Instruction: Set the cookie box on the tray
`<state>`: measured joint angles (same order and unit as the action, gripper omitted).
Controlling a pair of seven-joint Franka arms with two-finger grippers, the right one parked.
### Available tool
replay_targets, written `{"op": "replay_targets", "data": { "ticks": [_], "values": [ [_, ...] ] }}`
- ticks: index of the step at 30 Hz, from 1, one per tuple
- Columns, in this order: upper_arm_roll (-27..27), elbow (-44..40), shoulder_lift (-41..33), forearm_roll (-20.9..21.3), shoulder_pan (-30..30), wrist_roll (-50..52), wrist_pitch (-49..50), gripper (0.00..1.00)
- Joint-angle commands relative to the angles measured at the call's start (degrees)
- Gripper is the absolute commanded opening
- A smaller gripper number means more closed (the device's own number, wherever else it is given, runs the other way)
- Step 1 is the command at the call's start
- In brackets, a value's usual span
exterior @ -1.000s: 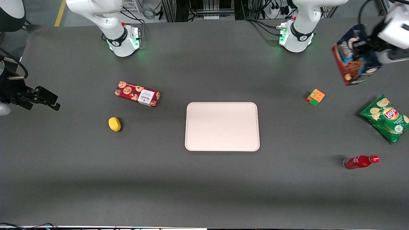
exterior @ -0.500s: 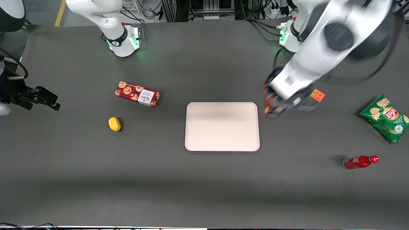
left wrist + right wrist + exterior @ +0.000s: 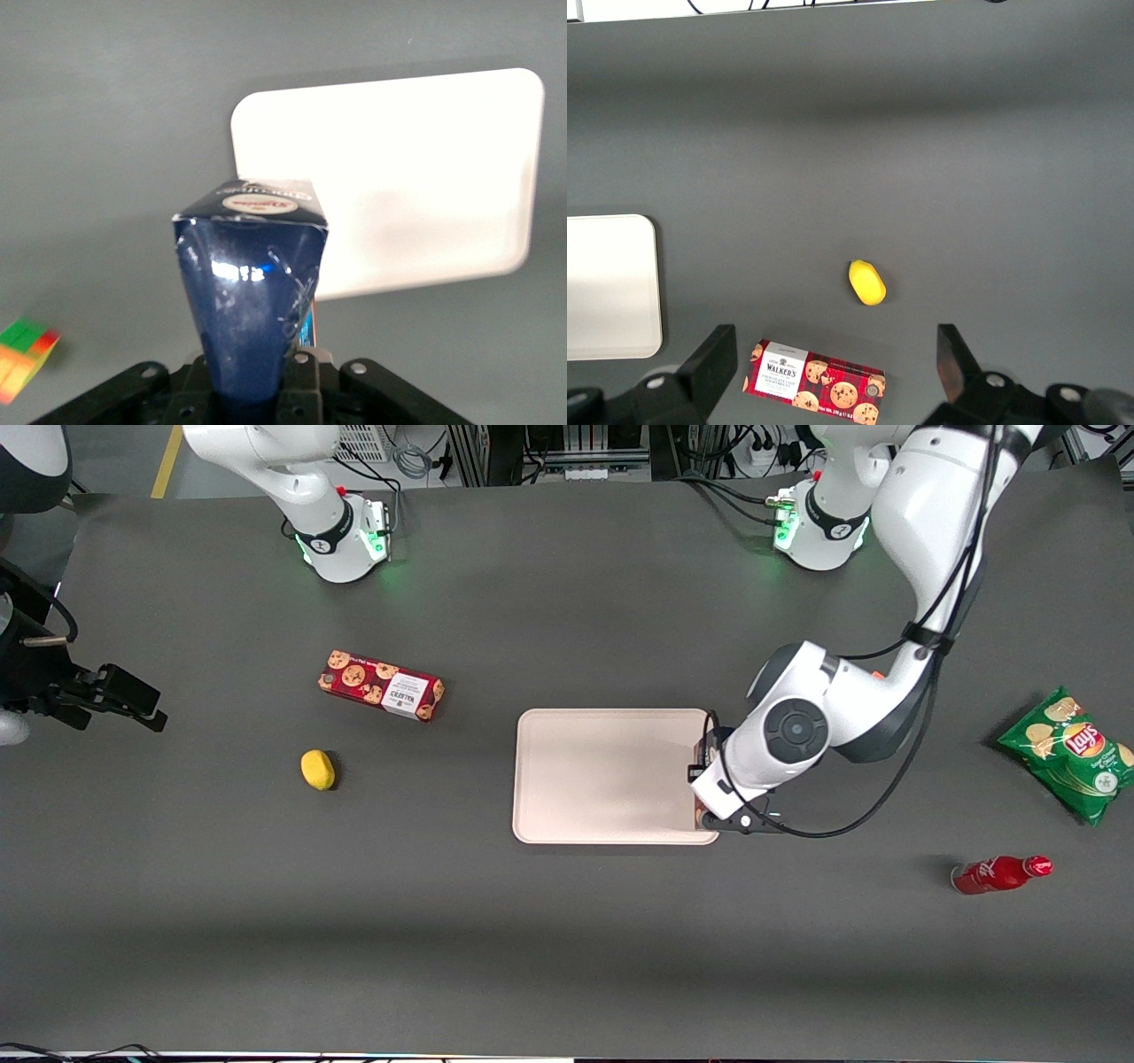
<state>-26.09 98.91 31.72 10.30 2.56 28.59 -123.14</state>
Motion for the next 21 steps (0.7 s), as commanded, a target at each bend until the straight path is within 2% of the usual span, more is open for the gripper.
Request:
{"op": "replay_targets", "data": {
  "ticks": [1, 9, 16, 21],
  "values": [
    [-0.3, 1.5, -1.7, 1.6, 1.7, 5.5, -0.5, 0.0],
    [-0.4, 2.5, -1.3, 3.3, 2.1, 7.2, -1.2, 0.0],
    [-0.1, 6.6, -1.0, 5.3, 2.0, 7.2, -7.5, 0.0],
    [-0.1, 7.0, -1.0, 5.4, 2.0, 7.3, -8.0, 0.0]
  ]
}}
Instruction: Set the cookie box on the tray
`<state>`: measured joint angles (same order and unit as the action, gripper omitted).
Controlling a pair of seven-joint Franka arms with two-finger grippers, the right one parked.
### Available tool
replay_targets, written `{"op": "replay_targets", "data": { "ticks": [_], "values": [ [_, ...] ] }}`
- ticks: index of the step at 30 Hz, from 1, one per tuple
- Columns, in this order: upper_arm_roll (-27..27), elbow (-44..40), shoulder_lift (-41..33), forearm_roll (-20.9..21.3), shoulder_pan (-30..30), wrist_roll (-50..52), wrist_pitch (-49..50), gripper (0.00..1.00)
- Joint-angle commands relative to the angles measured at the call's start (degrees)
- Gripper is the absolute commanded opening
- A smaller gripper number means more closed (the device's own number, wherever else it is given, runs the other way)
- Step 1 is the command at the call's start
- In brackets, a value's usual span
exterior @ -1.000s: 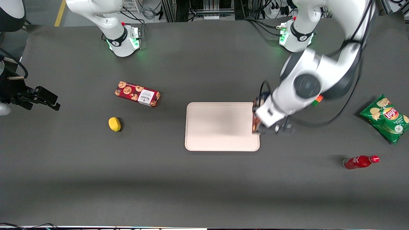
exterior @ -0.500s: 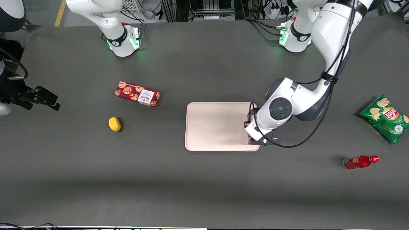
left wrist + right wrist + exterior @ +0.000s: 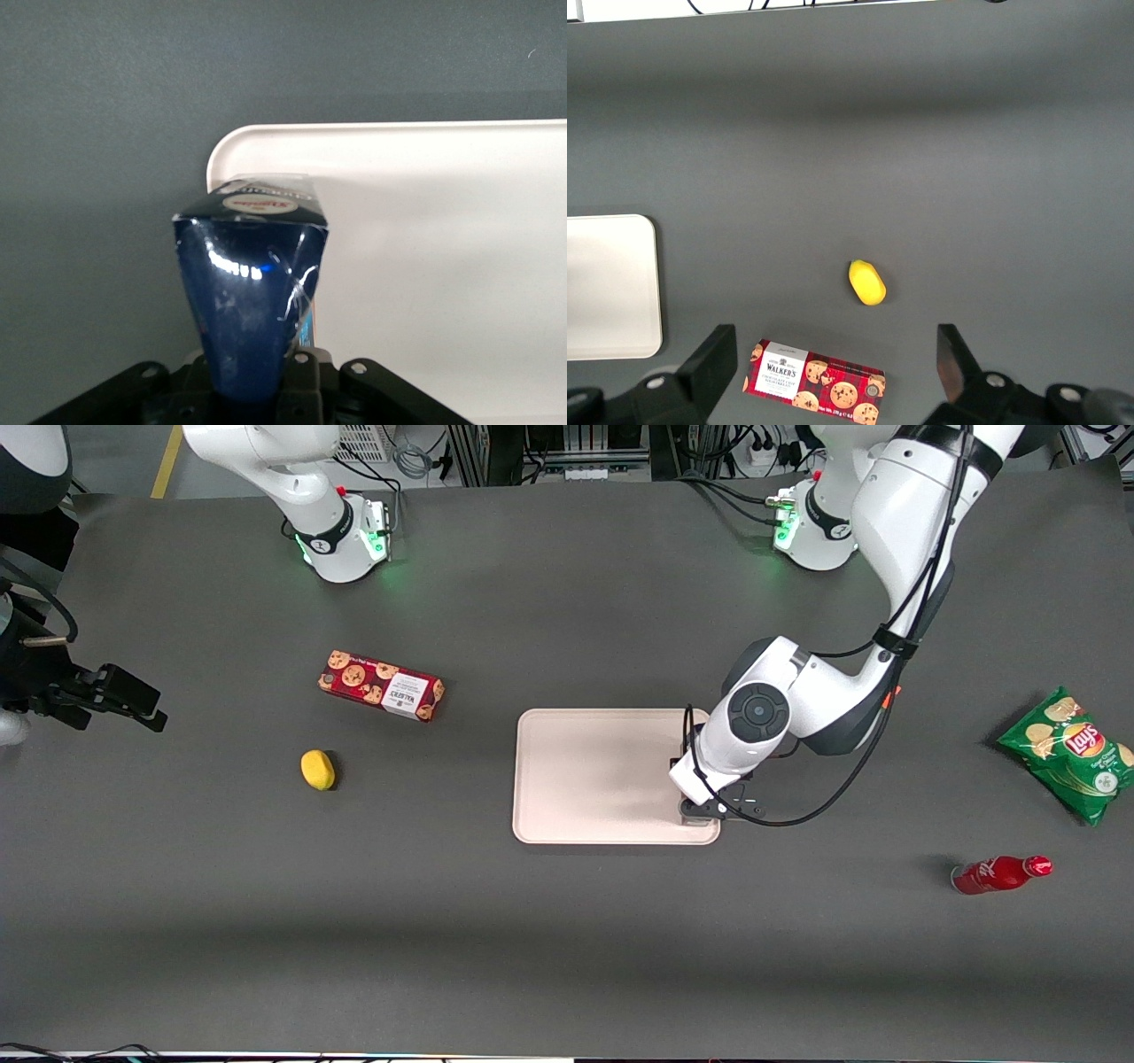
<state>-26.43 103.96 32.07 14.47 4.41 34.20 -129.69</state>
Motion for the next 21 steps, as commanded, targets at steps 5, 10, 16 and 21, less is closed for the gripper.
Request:
{"op": "replay_targets", "data": {
  "ticks": [5, 10, 16, 21],
  "values": [
    [0.5, 1.8, -1.0, 1.4, 0.1, 1.6, -1.4, 1.0],
    [0.6, 0.9, -1.6, 1.4, 0.2, 1.5, -0.3, 1.0],
    [0.9, 0.2, -4.7, 0.6, 0.3, 1.8, 2.8, 1.0],
    [1.5, -3.8, -8.5, -0.2, -0.1, 1.3, 11.0, 1.0]
  ]
}}
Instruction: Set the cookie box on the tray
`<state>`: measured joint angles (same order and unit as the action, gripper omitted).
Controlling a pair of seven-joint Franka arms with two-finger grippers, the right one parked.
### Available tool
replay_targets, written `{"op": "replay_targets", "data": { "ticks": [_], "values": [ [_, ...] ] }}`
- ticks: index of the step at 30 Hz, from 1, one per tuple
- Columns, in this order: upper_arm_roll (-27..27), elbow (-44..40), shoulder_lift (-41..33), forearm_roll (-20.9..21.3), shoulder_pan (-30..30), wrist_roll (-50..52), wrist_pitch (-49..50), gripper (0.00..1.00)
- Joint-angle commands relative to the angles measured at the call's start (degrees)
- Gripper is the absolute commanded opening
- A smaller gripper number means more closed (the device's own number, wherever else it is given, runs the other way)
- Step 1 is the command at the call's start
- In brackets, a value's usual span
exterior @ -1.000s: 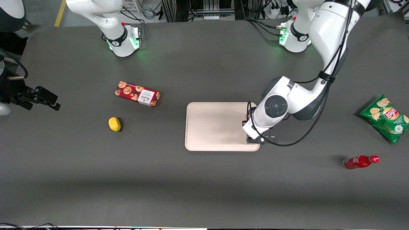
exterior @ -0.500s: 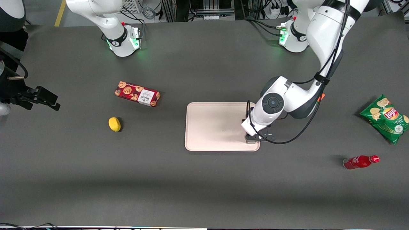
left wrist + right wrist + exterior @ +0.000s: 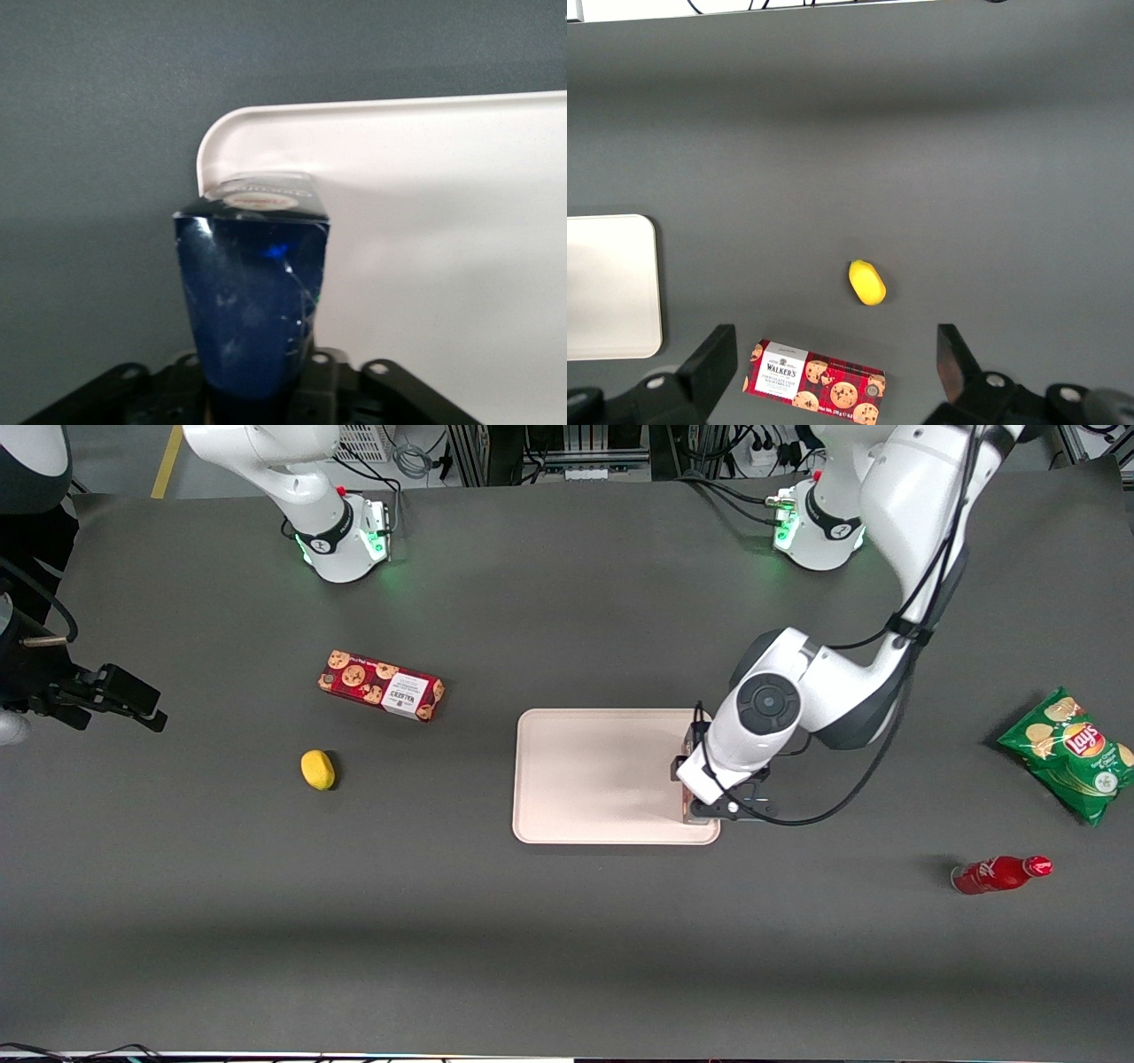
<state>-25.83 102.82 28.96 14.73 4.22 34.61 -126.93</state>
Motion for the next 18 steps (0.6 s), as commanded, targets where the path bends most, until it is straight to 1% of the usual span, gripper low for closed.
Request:
{"op": "replay_targets", "data": {
  "ticks": [1, 4, 9, 11, 14, 18],
  "values": [
    [0.9, -4.4, -5.9, -1.3, 0.1, 0.6, 11.1, 1.0],
    [1.0, -9.7, -7.4, -2.9, 0.1, 0.2, 17.9, 1.0],
    [1.0, -20.1, -8.8, -3.1, -0.2, -0.4, 28.1, 1.0],
    [1.6, -23.4, -9.9, -4.1, -0.4, -1.9, 32.7, 1.0],
    [5.0, -27.6, -12.2, -6.6, -0.4, -5.9, 39.3, 1.0],
    [10.8, -28.6, -17.8, -9.8, -0.4, -14.3, 45.3, 1.0]
  ]
}}
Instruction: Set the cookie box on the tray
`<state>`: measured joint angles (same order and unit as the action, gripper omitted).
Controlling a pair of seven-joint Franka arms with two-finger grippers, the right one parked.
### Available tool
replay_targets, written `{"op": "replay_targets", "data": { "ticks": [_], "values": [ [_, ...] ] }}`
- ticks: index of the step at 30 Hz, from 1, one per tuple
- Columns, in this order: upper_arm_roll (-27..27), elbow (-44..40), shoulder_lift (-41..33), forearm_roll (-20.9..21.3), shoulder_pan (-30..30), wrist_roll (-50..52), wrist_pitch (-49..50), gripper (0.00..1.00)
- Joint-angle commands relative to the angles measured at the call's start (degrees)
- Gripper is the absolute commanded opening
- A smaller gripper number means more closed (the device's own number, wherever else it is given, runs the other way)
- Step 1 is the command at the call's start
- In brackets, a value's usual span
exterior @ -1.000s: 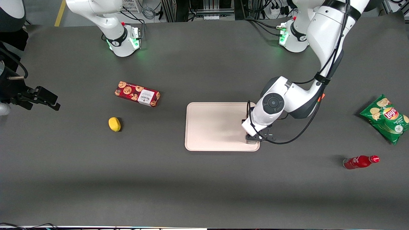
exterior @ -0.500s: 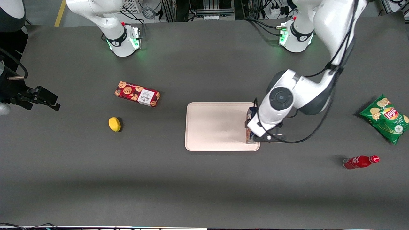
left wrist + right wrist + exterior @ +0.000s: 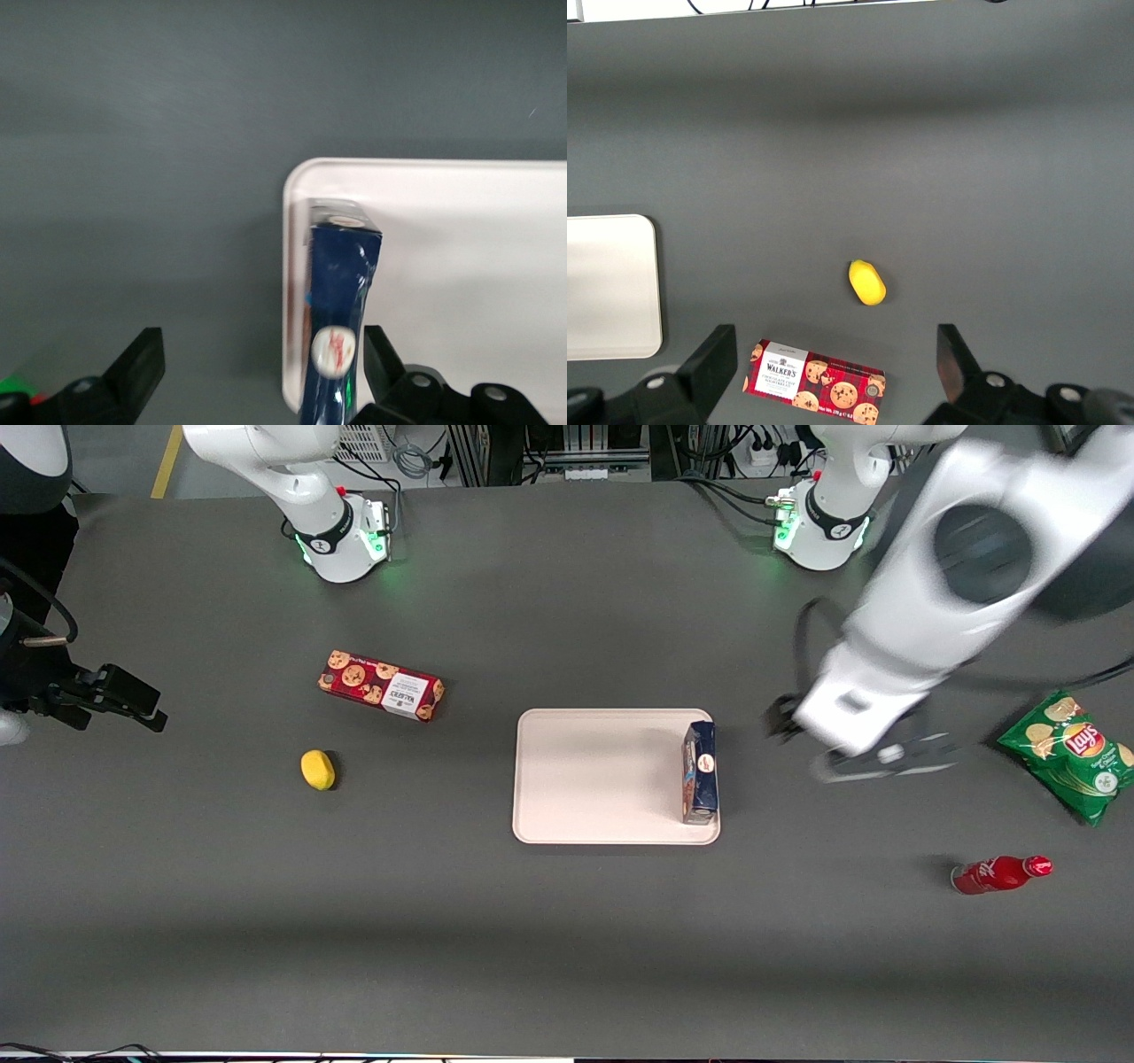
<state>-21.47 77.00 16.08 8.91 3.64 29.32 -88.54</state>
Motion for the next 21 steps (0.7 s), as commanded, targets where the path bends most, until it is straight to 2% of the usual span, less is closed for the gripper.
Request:
{"op": "replay_targets", "data": {
  "ticks": [1, 5, 8, 21],
  "values": [
    [8.1, -2.6, -6.5, -4.5, 0.1, -11.1, 7.7, 1.0],
    [14.1, -0.7, -12.1, -6.6, 0.2, -18.6, 12.4, 1.0],
    [15.6, 5.2, -16.2, -6.5, 0.1, -22.4, 11.1, 1.0],
    [20.1, 36.2, -32.9, -6.8, 0.3, -25.0, -7.8, 1.0]
  ]
}}
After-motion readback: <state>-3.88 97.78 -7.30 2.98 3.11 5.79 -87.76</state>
